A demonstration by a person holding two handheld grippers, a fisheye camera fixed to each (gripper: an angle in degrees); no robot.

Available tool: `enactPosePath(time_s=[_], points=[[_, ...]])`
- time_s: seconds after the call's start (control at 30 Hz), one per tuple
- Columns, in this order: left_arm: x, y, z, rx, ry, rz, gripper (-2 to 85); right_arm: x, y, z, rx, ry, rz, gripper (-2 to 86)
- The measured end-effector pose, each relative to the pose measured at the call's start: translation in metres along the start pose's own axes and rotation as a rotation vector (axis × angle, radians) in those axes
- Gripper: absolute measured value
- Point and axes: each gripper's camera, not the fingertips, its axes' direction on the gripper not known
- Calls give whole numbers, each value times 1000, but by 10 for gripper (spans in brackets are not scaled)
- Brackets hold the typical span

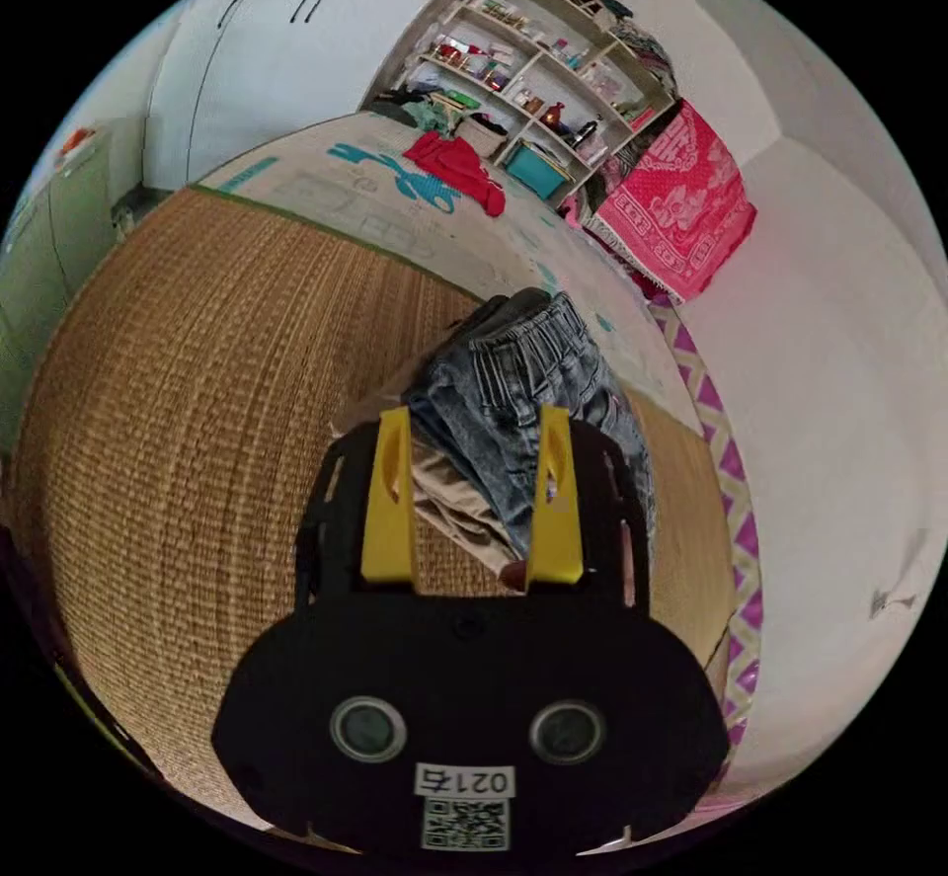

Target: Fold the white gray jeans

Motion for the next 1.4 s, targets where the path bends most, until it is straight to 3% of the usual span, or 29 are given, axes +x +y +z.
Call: enactPosePath(time_s=[0.33,0.63,0.77,0.97,1.17,1.4], points=[[3,3,-5,6,-30,18,-9,29,-49,29,-41,62,-6,121],[-15,-3,-6,15,-8,-47,-9,180,27,-19,189,-323,665,57],[-20,-10,-3,12,-8,-71,-9,269,106,-87,333,-370,873,53],[-24,-23,5,1,-7,-96,-9,332,220,-257,355,-199,806,49],[-21,-39,16,-7,-20,-109,-9,251,305,-379,130,-27,608,48],[-5,-61,40,-75,10,-85,-9,-14,404,-301,-228,-113,466,52]])
